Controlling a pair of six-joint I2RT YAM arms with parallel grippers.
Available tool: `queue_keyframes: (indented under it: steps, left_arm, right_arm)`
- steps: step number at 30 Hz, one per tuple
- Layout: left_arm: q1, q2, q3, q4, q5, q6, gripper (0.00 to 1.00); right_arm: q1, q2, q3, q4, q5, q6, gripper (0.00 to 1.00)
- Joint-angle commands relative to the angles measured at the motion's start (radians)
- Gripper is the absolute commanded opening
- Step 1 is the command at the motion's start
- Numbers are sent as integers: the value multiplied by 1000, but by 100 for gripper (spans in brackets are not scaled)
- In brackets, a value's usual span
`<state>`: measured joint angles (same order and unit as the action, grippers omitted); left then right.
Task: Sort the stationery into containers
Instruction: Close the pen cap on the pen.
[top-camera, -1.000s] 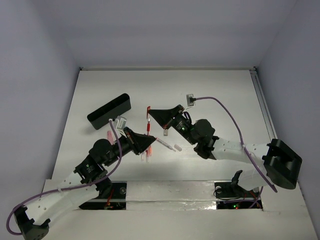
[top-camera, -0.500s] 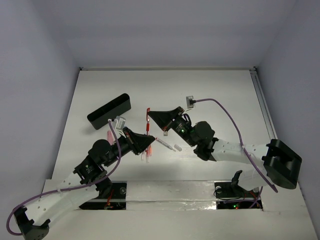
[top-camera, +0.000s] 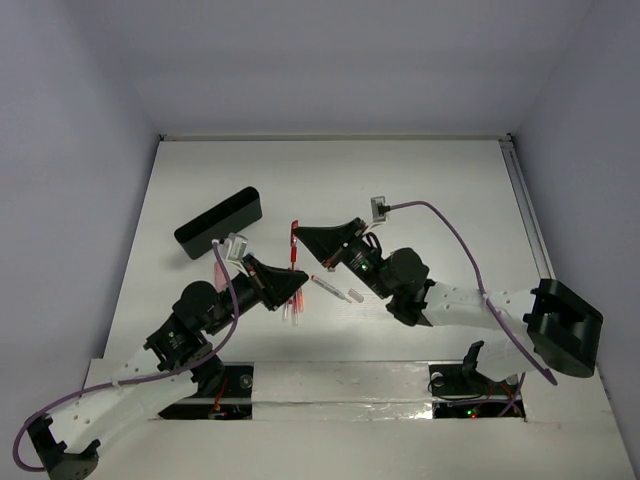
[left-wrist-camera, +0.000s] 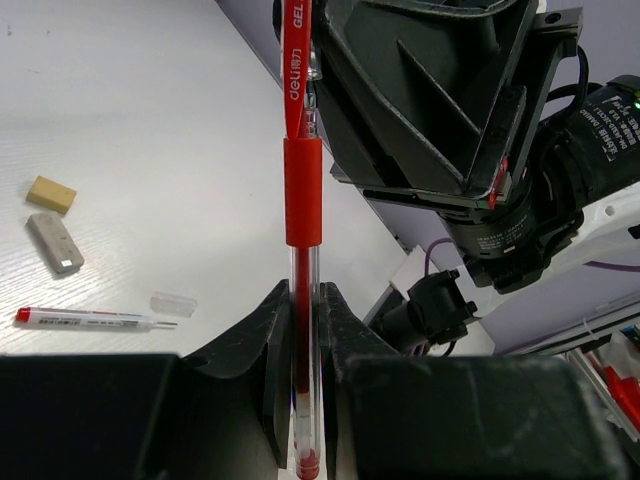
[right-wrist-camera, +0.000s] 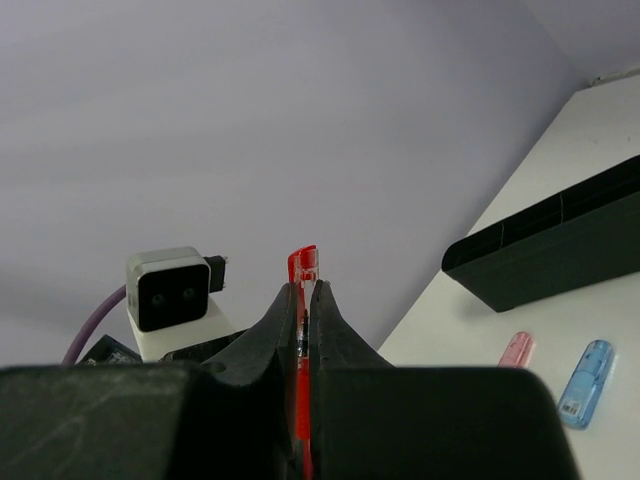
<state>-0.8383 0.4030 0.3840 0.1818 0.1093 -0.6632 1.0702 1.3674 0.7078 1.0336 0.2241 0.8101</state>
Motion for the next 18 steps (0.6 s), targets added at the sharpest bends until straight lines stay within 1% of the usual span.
queue_keyframes:
  steps: [1,16,18]
  left_arm:
    - [1,-16,21,50,-22,10,0]
    - [1,-26,38,54,-46,8,0]
    - [1,-23,42,58,-45,8,0]
  right_arm:
    - [19,-1,-4,97,37,-38,0]
    - [111,5,-2,121,152,-195,0]
    - [120,9,-4,129,152,-196,0]
